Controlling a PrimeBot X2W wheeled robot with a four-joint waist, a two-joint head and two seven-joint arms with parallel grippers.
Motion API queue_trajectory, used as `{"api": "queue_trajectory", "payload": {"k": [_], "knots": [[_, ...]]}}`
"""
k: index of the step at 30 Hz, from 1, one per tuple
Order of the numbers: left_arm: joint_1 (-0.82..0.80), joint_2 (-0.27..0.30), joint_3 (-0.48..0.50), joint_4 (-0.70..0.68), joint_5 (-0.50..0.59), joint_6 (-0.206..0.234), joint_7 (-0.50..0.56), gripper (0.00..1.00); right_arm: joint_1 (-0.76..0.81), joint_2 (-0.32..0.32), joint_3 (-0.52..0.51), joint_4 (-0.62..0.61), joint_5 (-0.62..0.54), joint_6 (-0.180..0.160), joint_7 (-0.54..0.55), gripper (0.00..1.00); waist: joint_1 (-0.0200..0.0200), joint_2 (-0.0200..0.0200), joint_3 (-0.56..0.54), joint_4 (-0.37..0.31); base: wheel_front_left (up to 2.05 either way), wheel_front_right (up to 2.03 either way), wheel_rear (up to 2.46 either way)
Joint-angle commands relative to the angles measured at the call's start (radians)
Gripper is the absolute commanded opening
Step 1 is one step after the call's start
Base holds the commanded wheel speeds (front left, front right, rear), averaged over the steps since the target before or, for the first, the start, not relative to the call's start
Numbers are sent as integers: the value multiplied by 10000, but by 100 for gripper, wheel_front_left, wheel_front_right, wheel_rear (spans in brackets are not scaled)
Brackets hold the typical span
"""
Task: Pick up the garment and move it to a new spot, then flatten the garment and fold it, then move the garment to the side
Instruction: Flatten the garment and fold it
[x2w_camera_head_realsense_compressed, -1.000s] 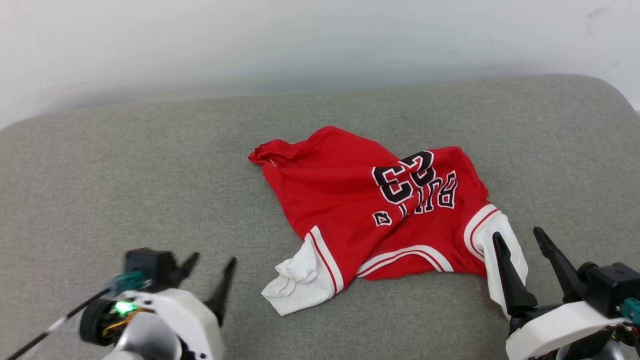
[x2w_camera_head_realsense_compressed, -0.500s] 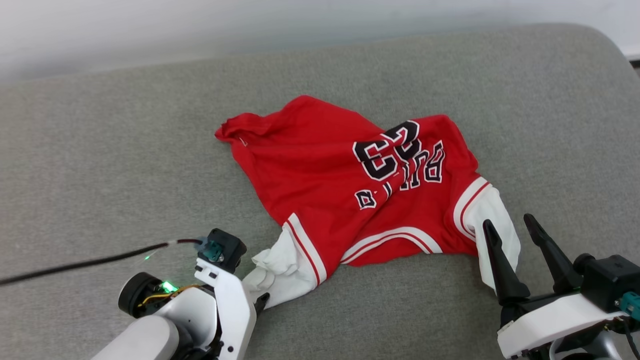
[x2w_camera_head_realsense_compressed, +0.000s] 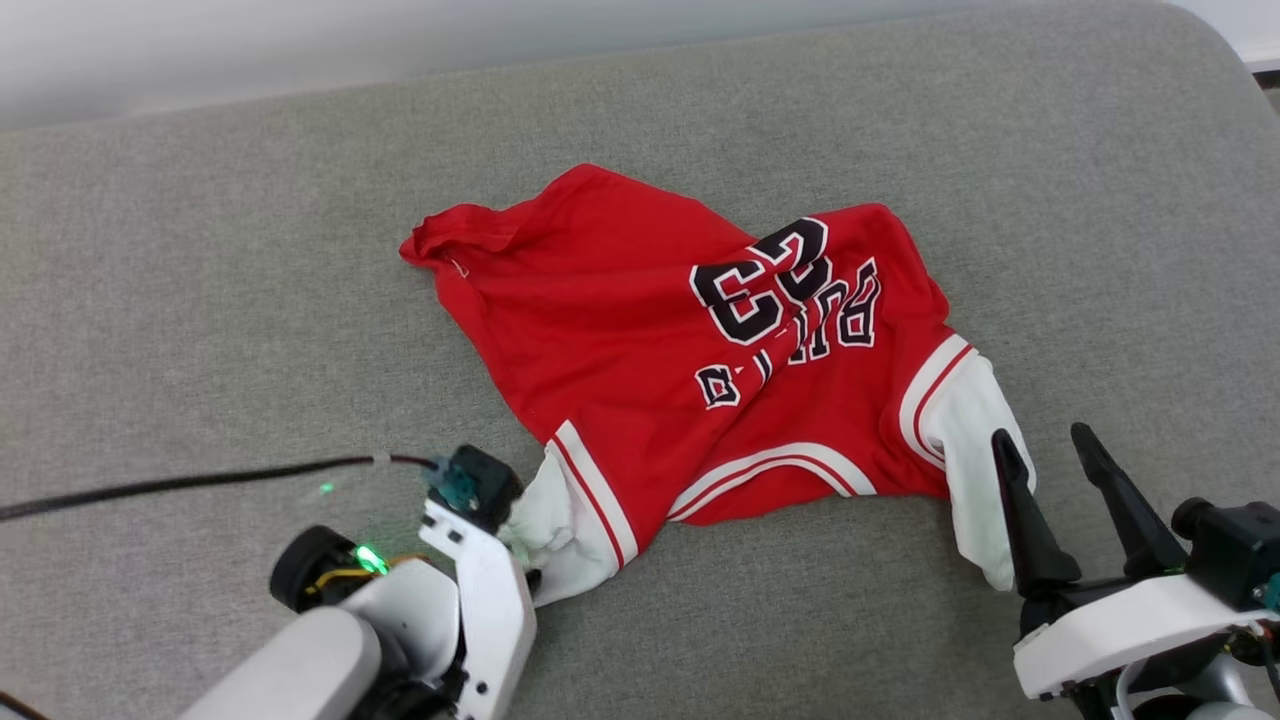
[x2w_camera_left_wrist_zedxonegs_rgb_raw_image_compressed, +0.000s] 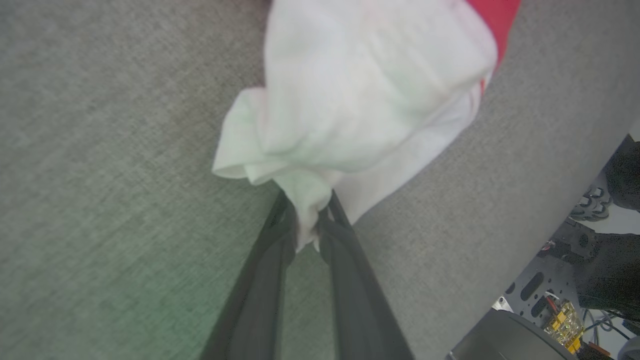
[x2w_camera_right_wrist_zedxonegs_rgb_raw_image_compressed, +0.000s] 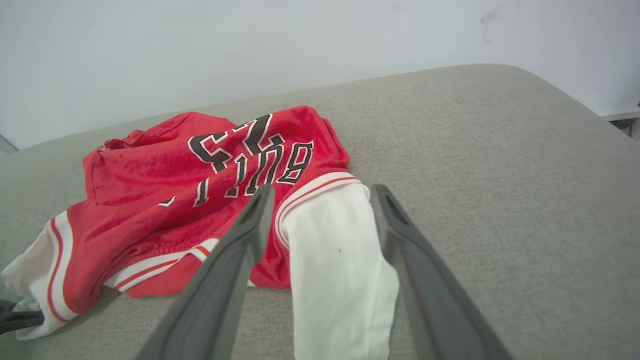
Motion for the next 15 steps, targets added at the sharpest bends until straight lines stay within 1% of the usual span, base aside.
{"api": "queue_trajectory", "payload": {"k": [1, 5, 7, 11, 15], "knots": [[602, -127, -315, 169, -50, 3, 2, 0, -60, 34, -73, 51, 145, -4, 70, 100, 0, 0, -89, 51, 0, 0, 0], [667, 25, 335, -429, 85, 409, -999, 0, 138, 30, -431, 221, 269, -4, 672, 100, 0, 0, -347, 183, 0, 0, 0], [852, 101, 631, -735, 94, 656, -1438, 0, 261, 14, -620, 353, 399, -4, 1211, 100, 0, 0, -477, 251, 0, 0, 0], [1322, 324, 1241, -1461, 95, 1173, -2220, 0, 436, -578, -787, 636, 780, -4, 2801, 100, 0, 0, -660, 326, 0, 0, 0], [1701, 586, 1671, -2244, 168, 1604, -2669, 0, 541, -1101, -1064, 760, 1039, -4, 4303, 100, 0, 0, -734, 469, 0, 0, 0]]}}
